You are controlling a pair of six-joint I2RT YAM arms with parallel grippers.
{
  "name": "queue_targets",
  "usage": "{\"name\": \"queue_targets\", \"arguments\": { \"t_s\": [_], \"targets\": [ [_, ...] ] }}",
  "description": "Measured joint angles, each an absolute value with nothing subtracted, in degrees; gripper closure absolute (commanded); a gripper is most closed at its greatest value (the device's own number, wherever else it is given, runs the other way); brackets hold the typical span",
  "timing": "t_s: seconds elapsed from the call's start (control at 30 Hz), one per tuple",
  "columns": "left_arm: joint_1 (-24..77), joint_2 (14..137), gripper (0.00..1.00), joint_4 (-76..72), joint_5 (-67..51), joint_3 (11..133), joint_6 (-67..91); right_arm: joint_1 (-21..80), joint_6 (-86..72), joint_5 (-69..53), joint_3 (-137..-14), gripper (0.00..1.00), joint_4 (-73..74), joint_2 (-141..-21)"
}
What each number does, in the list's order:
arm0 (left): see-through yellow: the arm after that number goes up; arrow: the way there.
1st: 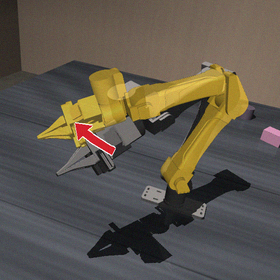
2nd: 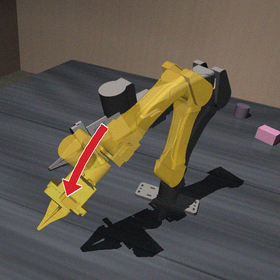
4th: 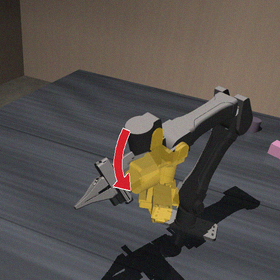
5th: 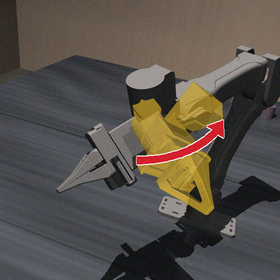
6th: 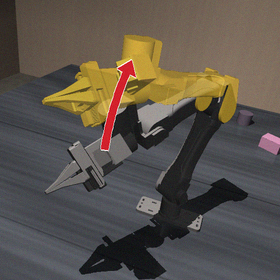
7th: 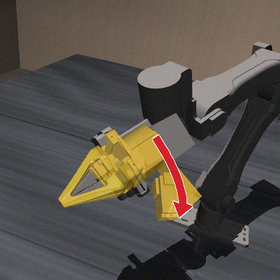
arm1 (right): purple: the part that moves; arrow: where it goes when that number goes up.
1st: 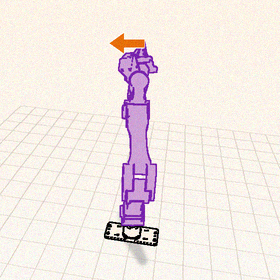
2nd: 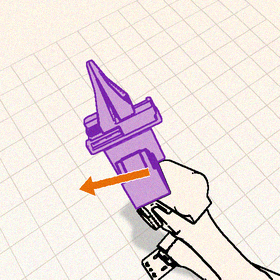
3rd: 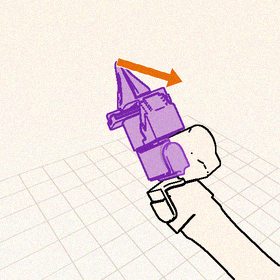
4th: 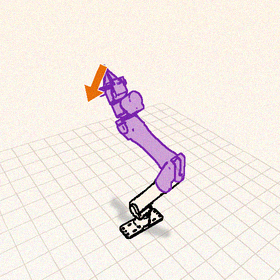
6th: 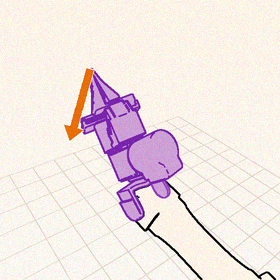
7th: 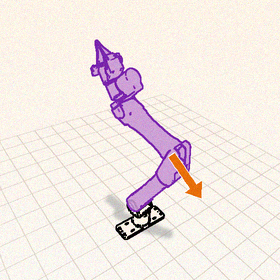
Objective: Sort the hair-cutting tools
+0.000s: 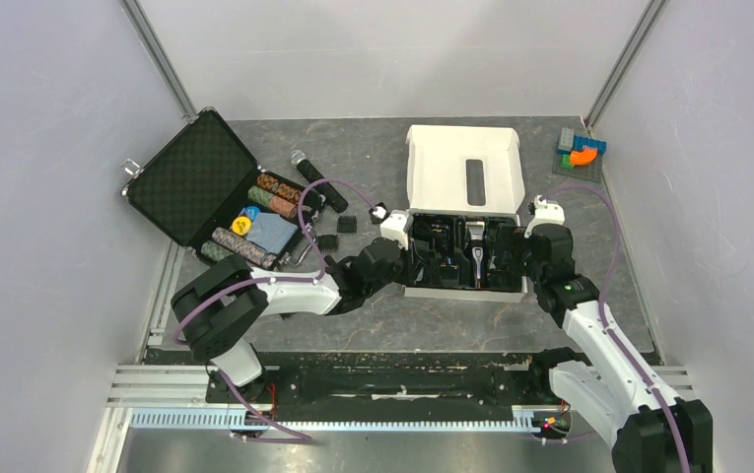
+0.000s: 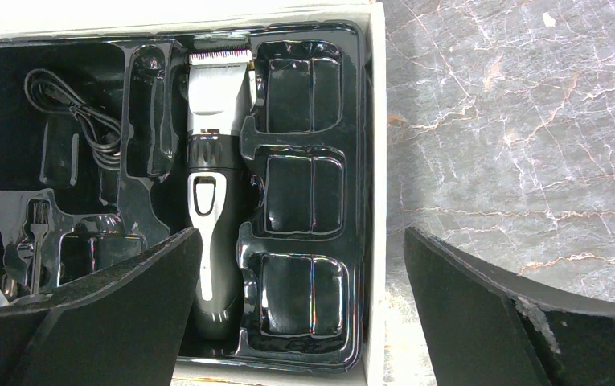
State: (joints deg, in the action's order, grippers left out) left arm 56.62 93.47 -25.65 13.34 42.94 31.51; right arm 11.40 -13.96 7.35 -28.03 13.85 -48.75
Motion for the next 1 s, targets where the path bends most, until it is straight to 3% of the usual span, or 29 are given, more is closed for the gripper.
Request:
{"name": "queue_targets", "arguments": {
  "t_s": [0.23, 0.77, 1.0],
  "targets": [
    [56.8, 93.5, 0.61, -25.1, 14.5, 42.9, 31.8, 11.4, -14.0, 7.4, -28.0, 0.01, 13.8, -48.7],
    [56.8, 91.0, 0.31, -20.6, 16.1, 44.2, 32.1, 11.4, -11.8, 2.6, -28.1, 0.01, 13.8, -47.3],
    [56.6, 81.1, 0.14, -10.0, 20.3, 47.5, 32.2, 12.8, -8.6, -6.2, -30.9, 0.15, 12.9, -49.7]
  ]
}}
